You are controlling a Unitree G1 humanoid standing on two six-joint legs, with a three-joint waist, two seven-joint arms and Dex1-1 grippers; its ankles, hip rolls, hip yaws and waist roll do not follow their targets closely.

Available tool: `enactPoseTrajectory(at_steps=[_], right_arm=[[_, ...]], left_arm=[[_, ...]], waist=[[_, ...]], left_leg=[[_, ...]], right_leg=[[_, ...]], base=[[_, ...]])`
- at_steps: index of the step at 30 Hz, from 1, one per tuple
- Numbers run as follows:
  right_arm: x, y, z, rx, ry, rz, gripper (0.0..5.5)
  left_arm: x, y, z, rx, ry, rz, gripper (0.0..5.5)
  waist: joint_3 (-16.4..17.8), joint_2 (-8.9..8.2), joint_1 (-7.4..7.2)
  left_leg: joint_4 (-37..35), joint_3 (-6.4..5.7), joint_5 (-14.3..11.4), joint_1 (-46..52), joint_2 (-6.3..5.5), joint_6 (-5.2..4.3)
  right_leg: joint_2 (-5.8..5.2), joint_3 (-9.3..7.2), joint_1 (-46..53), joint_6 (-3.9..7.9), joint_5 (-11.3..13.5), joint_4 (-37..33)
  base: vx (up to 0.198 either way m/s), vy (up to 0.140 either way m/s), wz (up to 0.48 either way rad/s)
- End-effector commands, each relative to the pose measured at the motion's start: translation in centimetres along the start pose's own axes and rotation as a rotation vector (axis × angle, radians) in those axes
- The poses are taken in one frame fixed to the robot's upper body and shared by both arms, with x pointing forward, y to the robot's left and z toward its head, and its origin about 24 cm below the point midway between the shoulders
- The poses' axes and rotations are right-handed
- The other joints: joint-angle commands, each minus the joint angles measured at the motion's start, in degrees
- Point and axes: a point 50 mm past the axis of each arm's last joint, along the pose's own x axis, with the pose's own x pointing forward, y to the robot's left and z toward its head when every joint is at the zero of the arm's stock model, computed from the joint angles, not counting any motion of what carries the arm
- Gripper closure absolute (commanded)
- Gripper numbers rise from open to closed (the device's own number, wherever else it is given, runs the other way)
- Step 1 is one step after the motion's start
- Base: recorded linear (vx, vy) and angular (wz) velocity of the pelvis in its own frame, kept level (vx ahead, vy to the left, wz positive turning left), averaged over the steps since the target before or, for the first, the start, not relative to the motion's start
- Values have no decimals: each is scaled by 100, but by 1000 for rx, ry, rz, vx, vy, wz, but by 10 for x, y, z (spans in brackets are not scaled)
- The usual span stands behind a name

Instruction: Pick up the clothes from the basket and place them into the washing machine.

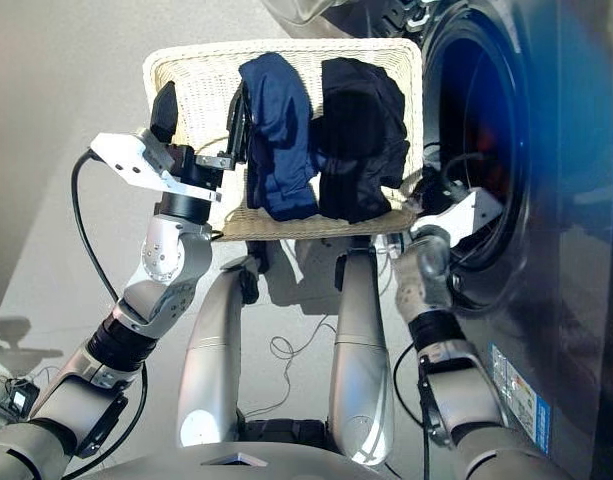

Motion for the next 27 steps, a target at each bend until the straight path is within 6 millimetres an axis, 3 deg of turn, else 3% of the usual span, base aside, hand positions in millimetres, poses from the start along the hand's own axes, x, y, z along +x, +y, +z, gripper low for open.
enactPoseTrajectory(at_steps=[1, 2, 11, 15, 23, 27], right_arm=[[-6, 32, 22, 1, -125, 172, 0], [-12, 44, 31, -39, -175, 259, 0], [-28, 85, 64, -210, -377, 482, 0], [-40, 107, 73, -247, -459, 582, 0], [-60, 141, 70, -252, -474, 764, 0], [-78, 160, 68, -203, -461, 882, 0]], left_arm=[[4, 6, 2, 77, -41, 8, 0], [2, 11, -10, 116, 16, 19, 0], [2, 11, -77, 275, 295, 49, 0], [10, 6, -94, 325, 360, 81, 0], [26, 6, -104, 377, 403, 164, 0], [31, 17, -116, 242, 510, 346, 0]], waist=[[-86, -217, 26], [-86, -263, -10], [-86, -485, -177], [-86, -593, -265], [-86, -742, -381], [-86, -854, -485]], left_leg=[[300, 158, -329, 102, -193, 165], [309, 168, -318, 99, -177, 170], [389, 188, -277, 24, -124, 176], [482, 173, -278, -98, -89, 164], [688, 144, -293, -396, -10, 125], [800, 132, -296, -599, 64, 79]], right_leg=[[185, -108, 466, -58, 122, -615], [199, -93, 466, -53, 140, -621], [217, -67, 416, -23, 167, -571], [234, -53, 299, -7, 168, -499], [268, -68, 65, -14, 172, -393], [310, -49, -150, -13, 216, -326]], base=[[0, 0, 0], [0, 0, 0], [0, 0, 0], [0, 0, 0], [0, 0, 0], [0, 0, 0]])
